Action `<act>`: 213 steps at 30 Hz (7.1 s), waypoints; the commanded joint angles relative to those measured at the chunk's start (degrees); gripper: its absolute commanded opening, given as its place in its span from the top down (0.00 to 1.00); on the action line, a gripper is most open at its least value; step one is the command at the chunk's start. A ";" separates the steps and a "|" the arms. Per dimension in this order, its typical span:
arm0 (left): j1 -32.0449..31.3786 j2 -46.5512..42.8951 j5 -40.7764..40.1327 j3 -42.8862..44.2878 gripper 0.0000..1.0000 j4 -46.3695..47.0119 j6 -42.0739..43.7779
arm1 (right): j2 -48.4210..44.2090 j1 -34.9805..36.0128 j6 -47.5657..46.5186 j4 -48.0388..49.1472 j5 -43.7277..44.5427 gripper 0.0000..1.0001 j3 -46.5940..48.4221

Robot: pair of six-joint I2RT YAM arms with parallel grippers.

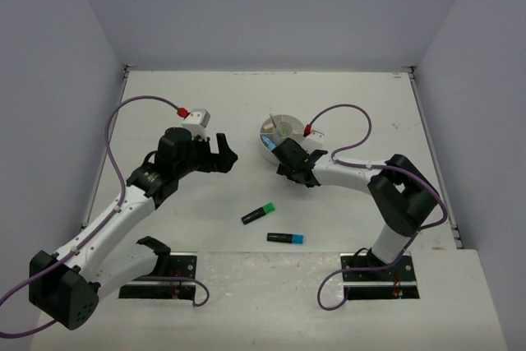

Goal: Sort the stationery into containers
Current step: Move the stapler to the center of the board, then pick up the stapler from the center of the board, then place the stapler in the storage box.

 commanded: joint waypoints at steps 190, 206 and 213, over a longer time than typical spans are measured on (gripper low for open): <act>-25.23 73.72 -54.66 76.90 0.92 -18.68 -33.36 | -56.94 -3.33 -15.85 -4.22 20.19 0.01 -18.06; -25.09 73.40 -53.39 76.45 0.60 -17.69 -31.84 | -57.09 -3.33 -16.72 -3.34 19.48 0.01 -18.47; -24.96 72.82 -52.13 76.33 0.55 -16.54 -30.72 | -56.63 -3.33 -16.77 -3.27 19.29 0.01 -18.33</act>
